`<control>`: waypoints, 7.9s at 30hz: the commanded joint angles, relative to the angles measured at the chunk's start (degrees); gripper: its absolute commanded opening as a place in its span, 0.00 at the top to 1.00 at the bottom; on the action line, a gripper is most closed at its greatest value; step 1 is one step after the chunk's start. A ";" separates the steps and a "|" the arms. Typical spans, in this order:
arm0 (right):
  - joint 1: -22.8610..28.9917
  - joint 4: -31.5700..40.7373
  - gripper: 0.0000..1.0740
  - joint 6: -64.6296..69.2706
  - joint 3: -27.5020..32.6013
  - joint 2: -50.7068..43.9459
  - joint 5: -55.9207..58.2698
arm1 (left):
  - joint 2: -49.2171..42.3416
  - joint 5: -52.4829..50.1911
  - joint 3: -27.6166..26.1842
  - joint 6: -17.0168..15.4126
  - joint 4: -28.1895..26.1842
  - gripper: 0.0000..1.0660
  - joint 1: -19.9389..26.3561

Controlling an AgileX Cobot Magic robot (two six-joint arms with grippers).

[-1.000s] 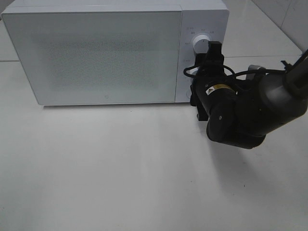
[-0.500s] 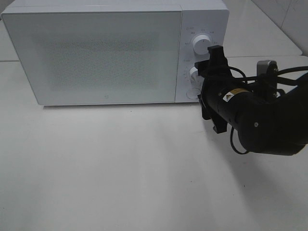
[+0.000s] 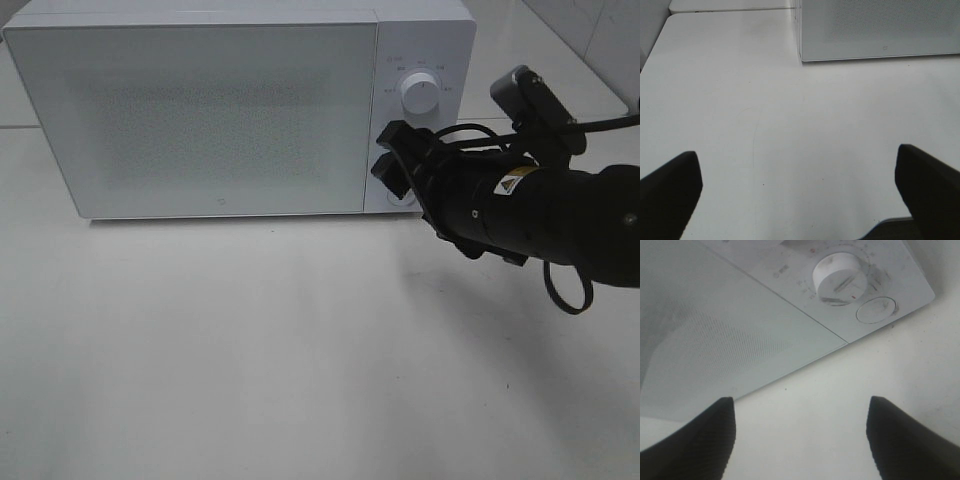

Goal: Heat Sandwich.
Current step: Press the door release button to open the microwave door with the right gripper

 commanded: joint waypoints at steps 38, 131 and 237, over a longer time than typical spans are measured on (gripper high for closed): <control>-8.77 -23.20 0.36 -28.59 -3.50 -41.08 74.60 | -1.26 -0.52 0.00 0.06 -0.34 0.09 -0.06; -25.21 -29.11 0.27 -23.20 2.98 -77.75 78.21 | -0.92 -0.52 0.00 0.11 -0.34 0.09 -0.06; 9.57 15.07 0.29 -35.81 6.70 9.34 -26.76 | -0.92 -0.52 0.00 0.11 -0.40 0.09 -0.06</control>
